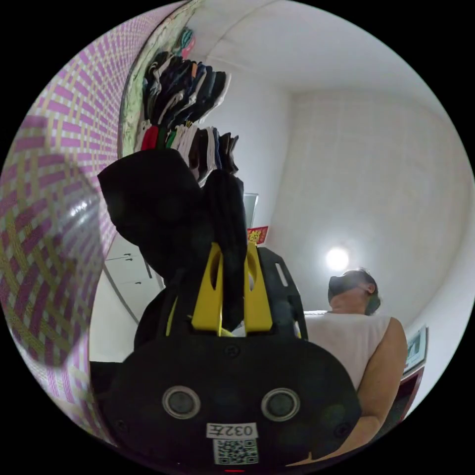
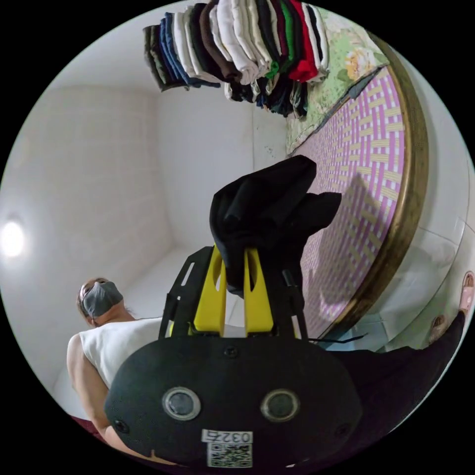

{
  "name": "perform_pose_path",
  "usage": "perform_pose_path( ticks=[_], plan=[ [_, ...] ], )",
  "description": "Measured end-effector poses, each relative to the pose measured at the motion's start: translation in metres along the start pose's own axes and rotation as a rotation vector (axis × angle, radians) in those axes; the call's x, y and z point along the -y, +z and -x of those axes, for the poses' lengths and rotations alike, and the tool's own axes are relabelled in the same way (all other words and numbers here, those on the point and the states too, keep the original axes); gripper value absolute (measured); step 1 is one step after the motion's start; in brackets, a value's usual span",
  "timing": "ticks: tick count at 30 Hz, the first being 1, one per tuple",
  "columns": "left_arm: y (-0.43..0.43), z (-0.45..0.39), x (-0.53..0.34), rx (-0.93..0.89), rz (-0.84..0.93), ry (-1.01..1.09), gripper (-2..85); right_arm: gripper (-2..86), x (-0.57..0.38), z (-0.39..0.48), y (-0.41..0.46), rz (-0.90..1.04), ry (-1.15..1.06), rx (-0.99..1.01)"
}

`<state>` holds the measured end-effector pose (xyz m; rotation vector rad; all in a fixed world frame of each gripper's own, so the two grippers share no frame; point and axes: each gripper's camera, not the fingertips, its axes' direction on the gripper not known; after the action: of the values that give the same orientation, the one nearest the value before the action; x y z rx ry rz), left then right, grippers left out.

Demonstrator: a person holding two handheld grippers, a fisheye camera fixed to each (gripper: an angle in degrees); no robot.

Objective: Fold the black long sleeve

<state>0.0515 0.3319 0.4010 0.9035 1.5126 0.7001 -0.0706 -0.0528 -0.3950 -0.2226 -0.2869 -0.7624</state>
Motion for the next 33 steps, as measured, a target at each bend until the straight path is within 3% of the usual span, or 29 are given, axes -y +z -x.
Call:
perform_pose_path(
  ticks=[9,16,21,28,33],
  plan=[
    [0.103,0.042,0.047,-0.069,0.078,-0.084,2.2,5.3,0.007,0.024,-0.066,-0.108,-0.095,-0.023],
    [0.203,0.063,0.107,-0.010,0.086,-0.011,2.1,5.2,0.076,0.028,-0.128,-0.074,-0.160,-0.017],
    [0.300,0.068,0.159,-0.096,0.149,0.107,2.1,5.2,0.137,0.072,-0.175,0.002,-0.310,-0.059],
    [0.464,-0.028,0.294,-0.138,0.357,0.282,2.2,5.2,0.256,0.211,-0.193,0.228,-0.548,-0.041],
    [0.555,-0.120,0.409,-0.158,0.336,0.290,2.4,5.2,0.343,0.318,-0.165,0.257,-0.675,0.001]
  ],
)
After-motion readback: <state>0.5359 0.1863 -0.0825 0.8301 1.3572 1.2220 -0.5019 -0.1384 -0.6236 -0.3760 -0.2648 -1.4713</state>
